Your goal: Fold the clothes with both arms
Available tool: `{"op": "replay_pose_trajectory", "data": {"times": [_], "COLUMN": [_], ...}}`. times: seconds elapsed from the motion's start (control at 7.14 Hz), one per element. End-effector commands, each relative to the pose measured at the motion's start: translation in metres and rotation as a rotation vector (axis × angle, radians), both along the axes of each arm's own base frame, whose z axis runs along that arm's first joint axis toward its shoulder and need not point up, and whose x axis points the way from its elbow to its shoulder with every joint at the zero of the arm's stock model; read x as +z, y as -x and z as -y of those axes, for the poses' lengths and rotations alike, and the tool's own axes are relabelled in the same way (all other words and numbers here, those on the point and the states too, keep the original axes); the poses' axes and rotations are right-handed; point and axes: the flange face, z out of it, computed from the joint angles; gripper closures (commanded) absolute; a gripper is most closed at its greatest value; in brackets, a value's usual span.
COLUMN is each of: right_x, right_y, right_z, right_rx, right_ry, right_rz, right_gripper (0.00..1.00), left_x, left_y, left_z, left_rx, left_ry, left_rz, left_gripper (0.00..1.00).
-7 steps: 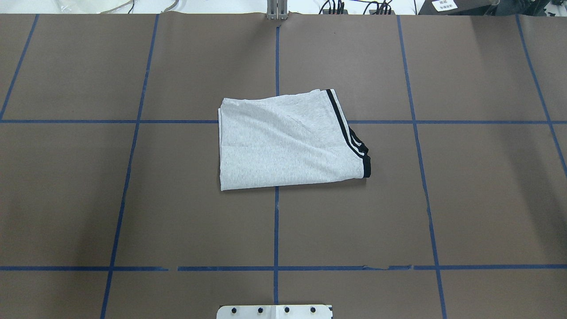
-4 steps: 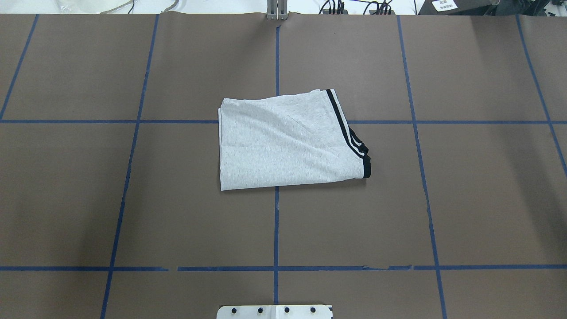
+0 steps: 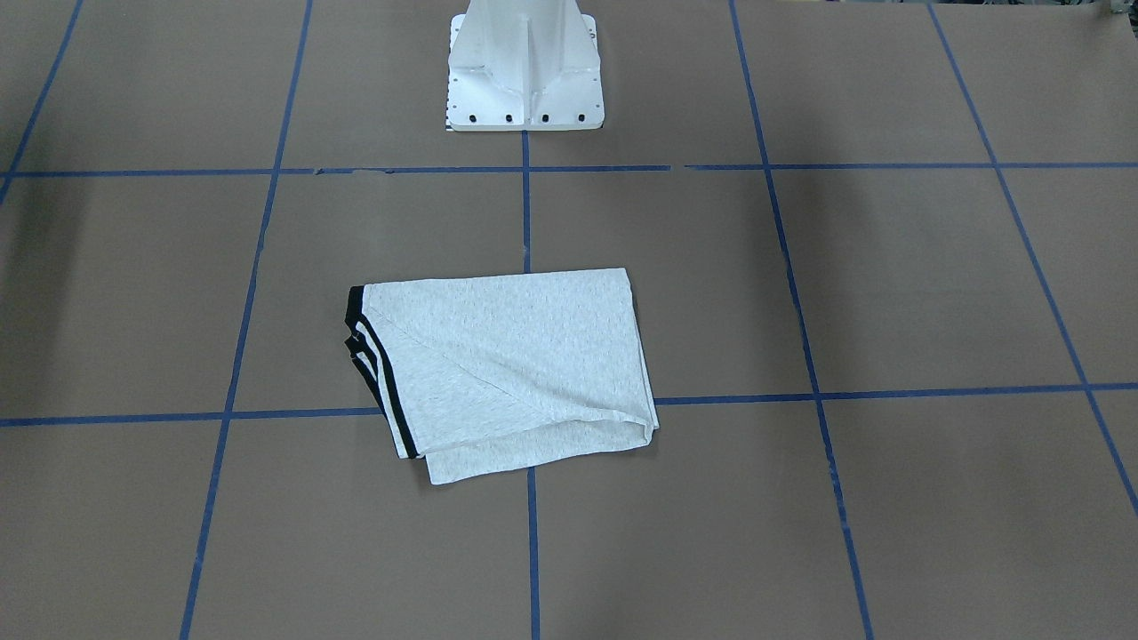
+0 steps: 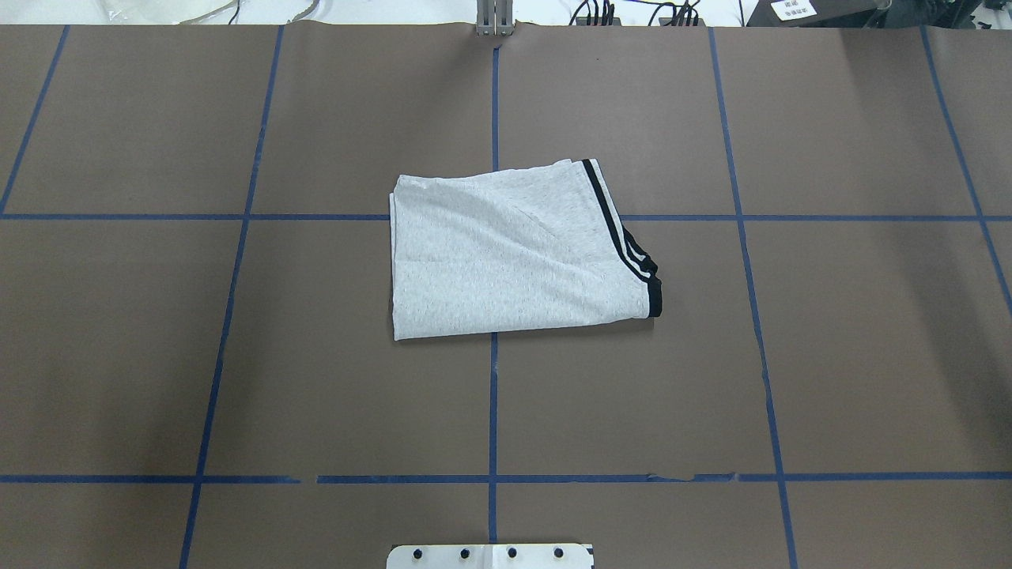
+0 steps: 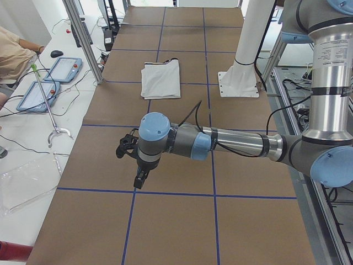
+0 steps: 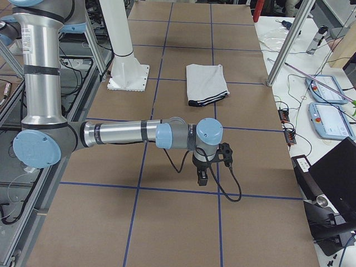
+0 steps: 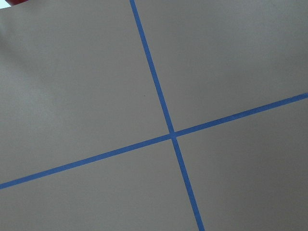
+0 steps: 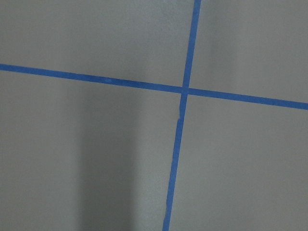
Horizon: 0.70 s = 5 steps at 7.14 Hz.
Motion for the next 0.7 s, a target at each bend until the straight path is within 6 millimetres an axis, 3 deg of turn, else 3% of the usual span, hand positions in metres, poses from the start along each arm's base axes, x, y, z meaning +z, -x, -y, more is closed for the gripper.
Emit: {"op": "replay_pose_trajectory", "data": {"times": [0.0, 0.28, 0.56], "right_x": [-0.001, -0.001, -0.008], "right_y": [0.001, 0.001, 0.001], "right_z": [0.0, 0.0, 0.001], "right_rx": [-0.001, -0.002, -0.002], "right_ry": [-0.001, -0.003, -0.017], "right_rz": [0.001, -0.001, -0.002], "right_gripper": [0.0, 0.0, 0.0], "left_x": [0.001, -0.01, -0.017], "left_y": [0.001, 0.0, 0.0], "left_z": [-0.002, -0.018, -0.015], "left_rx": [-0.005, -0.004, -0.002], "left_ry": [0.004, -0.017, -0.033], "left_rz": [0.001, 0.004, 0.009], "left_gripper": [0.0, 0.0, 0.0]}}
